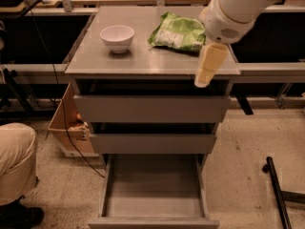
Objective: Place green rice chip bag into bottom drawer
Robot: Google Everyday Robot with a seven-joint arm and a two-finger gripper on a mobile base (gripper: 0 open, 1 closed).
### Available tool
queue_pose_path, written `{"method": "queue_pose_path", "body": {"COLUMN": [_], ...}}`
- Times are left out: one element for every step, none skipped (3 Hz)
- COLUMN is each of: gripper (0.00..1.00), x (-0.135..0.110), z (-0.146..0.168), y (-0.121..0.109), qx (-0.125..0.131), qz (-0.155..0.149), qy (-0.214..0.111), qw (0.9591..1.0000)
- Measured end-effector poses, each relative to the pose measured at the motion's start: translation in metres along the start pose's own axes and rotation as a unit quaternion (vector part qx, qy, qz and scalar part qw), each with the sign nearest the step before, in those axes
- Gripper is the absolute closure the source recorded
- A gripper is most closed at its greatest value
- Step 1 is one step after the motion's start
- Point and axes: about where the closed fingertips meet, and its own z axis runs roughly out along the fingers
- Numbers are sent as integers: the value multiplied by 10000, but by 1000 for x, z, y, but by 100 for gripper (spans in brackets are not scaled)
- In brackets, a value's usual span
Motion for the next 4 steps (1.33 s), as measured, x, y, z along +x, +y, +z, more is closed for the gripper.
{"method": "queue_pose_path", "body": {"gripper": [0, 0, 0, 0], "x": [-47, -47, -40, -27], "z": [40, 40, 40, 64], "y": [-51, -51, -61, -81], "qx": [254, 253, 369, 502], "qz": [-278, -278, -127, 127], "qy": [-362, -361, -537, -792], "qw": [9986, 9986, 9978, 9955]}}
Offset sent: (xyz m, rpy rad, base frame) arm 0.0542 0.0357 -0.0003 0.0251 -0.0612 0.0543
